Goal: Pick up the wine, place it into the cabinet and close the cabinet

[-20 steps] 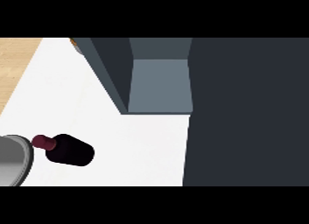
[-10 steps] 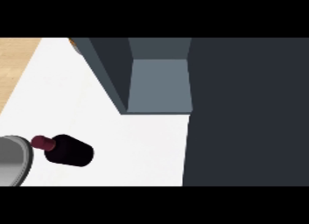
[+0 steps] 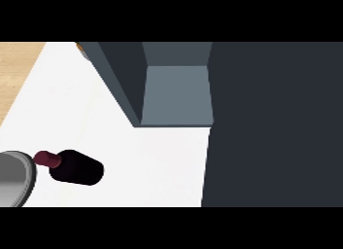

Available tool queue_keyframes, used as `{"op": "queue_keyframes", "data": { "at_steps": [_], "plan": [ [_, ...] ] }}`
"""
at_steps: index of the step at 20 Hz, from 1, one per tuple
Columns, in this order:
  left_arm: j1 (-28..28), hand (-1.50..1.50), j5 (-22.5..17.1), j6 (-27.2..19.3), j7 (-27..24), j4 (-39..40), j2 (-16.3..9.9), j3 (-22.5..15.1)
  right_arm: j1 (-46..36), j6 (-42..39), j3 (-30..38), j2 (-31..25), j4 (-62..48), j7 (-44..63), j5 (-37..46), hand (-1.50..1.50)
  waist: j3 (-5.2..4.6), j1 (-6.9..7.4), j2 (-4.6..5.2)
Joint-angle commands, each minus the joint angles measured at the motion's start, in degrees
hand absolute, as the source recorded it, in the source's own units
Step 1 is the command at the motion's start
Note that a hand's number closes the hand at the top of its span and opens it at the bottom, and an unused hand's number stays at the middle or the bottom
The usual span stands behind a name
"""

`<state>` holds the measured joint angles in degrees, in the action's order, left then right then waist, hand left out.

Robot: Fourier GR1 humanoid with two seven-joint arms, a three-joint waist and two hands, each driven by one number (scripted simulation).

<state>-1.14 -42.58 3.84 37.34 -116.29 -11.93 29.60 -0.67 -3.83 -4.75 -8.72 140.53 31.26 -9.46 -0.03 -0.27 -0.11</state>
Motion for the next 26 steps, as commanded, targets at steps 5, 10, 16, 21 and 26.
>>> {"op": "queue_keyframes", "data": {
  "at_steps": [5, 10, 16, 21, 26],
  "plan": [
    [-5.16, -1.50, 4.22, 7.45, -6.76, 5.38, 5.21, -3.79, -0.57, -0.43, 2.29, -0.94, 7.29, 5.04, -4.80, -1.50, 0.01, 0.14, 0.03],
    [-3.14, -1.50, 9.38, 7.98, -12.42, 11.80, 5.85, -4.25, 2.78, -1.01, -0.04, 1.58, 7.34, 2.02, -2.19, -1.50, 0.02, -0.11, 0.05],
    [-2.52, -1.50, 10.99, 10.46, -18.52, 18.85, 5.36, -2.79, -5.62, 1.68, 2.55, 0.28, 7.06, 8.18, -3.81, -1.50, -0.01, 0.20, 0.05],
    [-2.46, -1.50, 10.43, 14.95, -21.75, 24.91, 3.10, -1.62, 2.07, -1.41, 2.05, 1.41, 8.70, 3.77, -3.48, -1.50, 0.03, -0.04, 0.03],
    [-3.20, -1.50, 16.24, 13.70, -26.77, 26.73, 7.45, -5.45, -2.30, 0.24, 3.83, 0.94, 8.34, 7.77, -4.89, -1.50, 0.01, 0.04, 0.04]
  ]
}}
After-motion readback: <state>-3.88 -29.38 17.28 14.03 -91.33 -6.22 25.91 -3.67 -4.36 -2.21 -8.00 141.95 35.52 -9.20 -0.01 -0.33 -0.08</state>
